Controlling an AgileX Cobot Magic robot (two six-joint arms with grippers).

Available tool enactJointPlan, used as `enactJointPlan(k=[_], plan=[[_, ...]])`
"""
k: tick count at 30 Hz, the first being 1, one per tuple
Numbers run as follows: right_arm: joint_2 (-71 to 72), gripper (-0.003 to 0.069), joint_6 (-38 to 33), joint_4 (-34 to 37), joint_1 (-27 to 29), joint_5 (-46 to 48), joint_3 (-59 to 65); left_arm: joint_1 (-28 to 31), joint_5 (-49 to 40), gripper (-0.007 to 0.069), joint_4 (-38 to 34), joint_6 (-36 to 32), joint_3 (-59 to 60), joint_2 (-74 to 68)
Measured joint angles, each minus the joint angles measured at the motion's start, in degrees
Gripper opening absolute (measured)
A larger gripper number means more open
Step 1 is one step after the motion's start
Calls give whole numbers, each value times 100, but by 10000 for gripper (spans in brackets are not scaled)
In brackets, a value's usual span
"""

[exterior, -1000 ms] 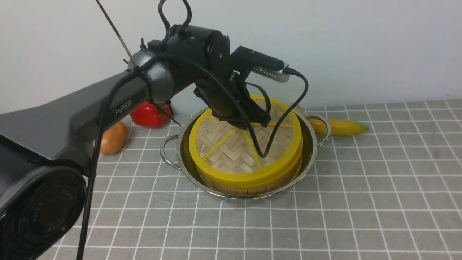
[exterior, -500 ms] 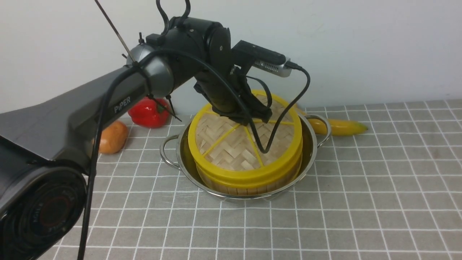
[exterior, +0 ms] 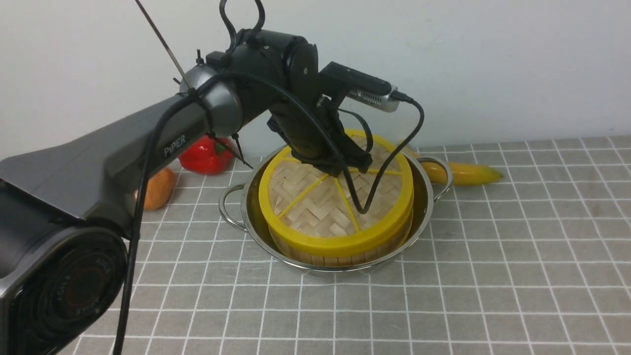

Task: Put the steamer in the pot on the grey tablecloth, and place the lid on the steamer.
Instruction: 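Place the yellow bamboo steamer lid onto the steamer in the pot with the left gripper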

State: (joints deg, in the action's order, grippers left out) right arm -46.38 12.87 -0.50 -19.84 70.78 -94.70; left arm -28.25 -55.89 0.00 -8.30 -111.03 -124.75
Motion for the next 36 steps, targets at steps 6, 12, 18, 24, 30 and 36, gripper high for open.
enactJointPlan(k=[6,12,18,24,30,36], plan=[[0,466,0,0,0,-4,0,-93,48,116,153,-48,-2,-4],[0,466,0,0,0,-4,0,-128,-2,116,254,-25,-62,-12],[0,466,0,0,0,-4,0,-141,-114,116,204,18,-316,-64],[0,466,0,0,0,-4,0,-146,-128,116,192,36,-370,-121],[0,466,0,0,0,-4,0,-146,-172,116,197,66,-388,-190],[0,466,0,0,0,-4,0,-146,-172,116,284,165,-388,-190]])
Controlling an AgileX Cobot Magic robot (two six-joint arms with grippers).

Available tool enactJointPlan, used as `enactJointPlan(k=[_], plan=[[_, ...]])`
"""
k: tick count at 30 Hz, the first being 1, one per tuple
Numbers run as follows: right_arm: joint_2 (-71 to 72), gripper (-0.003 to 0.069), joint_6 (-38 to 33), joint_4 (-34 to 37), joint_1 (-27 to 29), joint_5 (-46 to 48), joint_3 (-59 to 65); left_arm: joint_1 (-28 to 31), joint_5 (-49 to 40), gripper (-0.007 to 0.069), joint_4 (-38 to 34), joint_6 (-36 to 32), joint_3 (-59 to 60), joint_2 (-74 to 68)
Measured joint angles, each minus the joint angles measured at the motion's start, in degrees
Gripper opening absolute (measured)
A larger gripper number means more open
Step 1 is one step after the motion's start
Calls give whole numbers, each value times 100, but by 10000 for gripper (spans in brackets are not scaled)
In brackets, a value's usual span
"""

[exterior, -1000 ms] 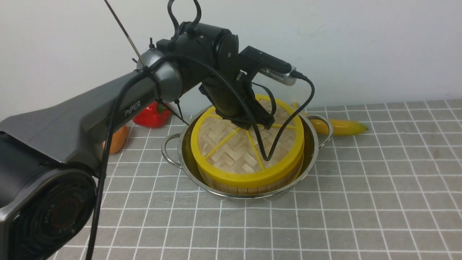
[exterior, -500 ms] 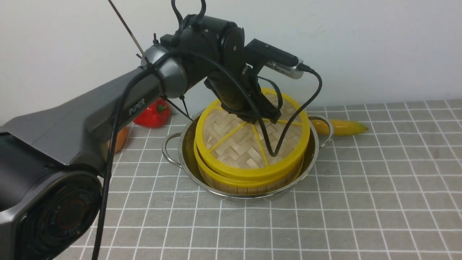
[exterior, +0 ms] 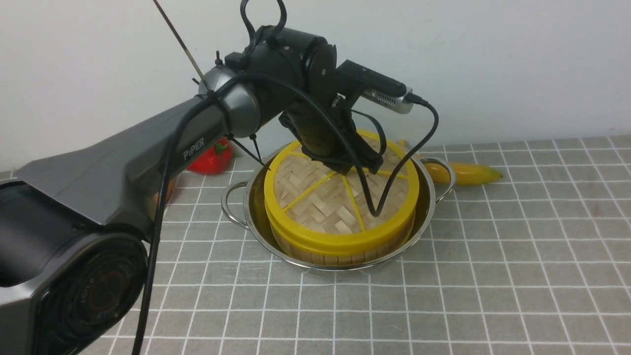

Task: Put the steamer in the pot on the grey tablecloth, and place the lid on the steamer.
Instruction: 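Place the yellow bamboo steamer lid onto the steamer in the pot with the left gripper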

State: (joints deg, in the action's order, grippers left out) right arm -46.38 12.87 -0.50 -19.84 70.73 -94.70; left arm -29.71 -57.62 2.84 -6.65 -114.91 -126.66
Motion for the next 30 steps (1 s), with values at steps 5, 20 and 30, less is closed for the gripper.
enactJointPlan(k=[5,20,30], plan=[[0,466,0,0,0,0,0,-7,0,116,36,32,0,0],[0,466,0,0,0,0,0,-34,0,116,184,370,0,2],[0,466,-5,0,0,0,0,-34,-72,116,251,415,0,8]])
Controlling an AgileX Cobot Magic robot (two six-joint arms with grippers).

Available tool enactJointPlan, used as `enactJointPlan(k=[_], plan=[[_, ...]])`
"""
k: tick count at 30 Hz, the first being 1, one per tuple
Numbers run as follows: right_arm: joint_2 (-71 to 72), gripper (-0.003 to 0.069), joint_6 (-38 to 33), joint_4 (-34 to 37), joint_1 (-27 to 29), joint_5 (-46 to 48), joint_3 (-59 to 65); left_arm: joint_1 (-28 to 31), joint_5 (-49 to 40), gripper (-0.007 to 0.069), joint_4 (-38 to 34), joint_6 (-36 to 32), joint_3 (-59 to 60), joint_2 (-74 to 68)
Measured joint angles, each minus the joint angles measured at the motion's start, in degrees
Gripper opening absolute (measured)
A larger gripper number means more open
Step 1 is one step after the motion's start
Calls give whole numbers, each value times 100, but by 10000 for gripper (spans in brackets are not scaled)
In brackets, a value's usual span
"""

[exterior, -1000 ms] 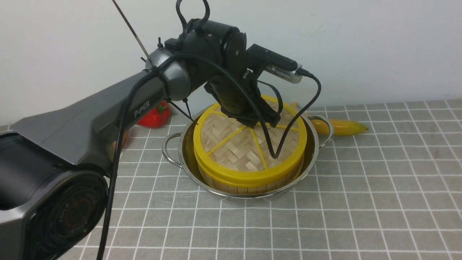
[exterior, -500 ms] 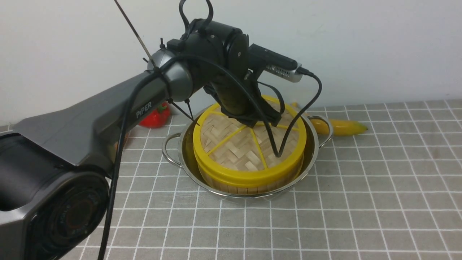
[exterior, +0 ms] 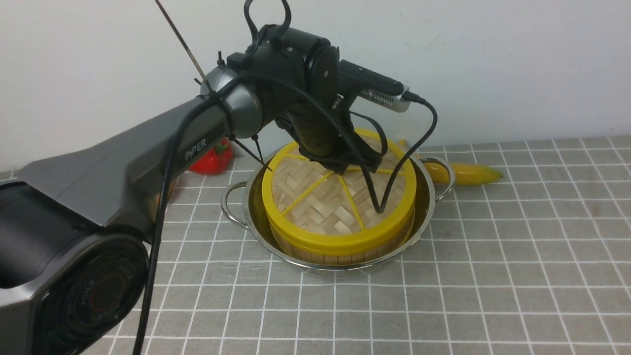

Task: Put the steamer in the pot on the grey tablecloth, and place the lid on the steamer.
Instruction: 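Place the yellow bamboo steamer lid onto the steamer in the pot with the left gripper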

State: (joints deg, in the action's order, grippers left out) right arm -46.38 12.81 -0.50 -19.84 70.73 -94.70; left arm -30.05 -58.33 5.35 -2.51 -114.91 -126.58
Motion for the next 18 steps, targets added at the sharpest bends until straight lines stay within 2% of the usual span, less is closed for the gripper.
enactJointPlan(k=[18], plan=[[0,466,-6,0,0,0,0,0,11,116,-3,0,-18,-55]])
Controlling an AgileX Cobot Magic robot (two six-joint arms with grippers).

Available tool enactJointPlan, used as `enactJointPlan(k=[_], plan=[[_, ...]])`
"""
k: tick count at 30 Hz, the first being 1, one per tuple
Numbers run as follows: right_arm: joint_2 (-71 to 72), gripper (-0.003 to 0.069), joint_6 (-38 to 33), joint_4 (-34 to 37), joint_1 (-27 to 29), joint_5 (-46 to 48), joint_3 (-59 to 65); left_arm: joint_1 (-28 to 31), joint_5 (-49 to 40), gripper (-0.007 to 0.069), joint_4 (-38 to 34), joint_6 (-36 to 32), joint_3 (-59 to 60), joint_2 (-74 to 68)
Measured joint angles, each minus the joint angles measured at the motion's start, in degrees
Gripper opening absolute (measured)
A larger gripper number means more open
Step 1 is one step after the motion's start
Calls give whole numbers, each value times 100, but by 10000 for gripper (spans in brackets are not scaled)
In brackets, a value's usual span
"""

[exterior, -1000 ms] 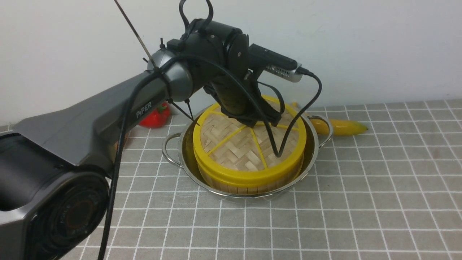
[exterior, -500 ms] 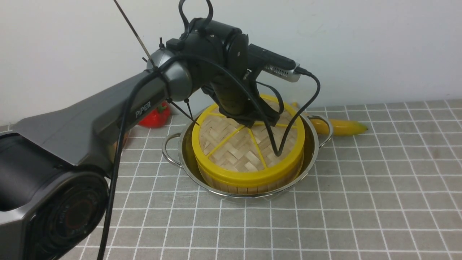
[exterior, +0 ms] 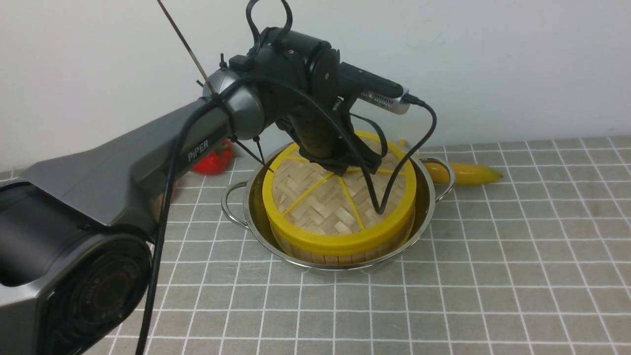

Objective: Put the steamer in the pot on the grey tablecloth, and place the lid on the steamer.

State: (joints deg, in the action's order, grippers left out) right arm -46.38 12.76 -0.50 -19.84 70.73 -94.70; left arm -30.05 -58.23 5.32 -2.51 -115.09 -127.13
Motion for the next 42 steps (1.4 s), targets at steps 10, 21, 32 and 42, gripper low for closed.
enactJointPlan(k=[10,21,32,42], plan=[[0,466,0,0,0,0,0,0,0,116,12,0,0,0],[0,466,5,0,0,0,0,0,229,431,255,24,-26,27],[0,466,-187,-43,0,0,13,0,-1025,639,969,47,-690,1451],[606,464,-538,-661,0,-28,1445,0,-1118,15,863,47,-94,3614]])
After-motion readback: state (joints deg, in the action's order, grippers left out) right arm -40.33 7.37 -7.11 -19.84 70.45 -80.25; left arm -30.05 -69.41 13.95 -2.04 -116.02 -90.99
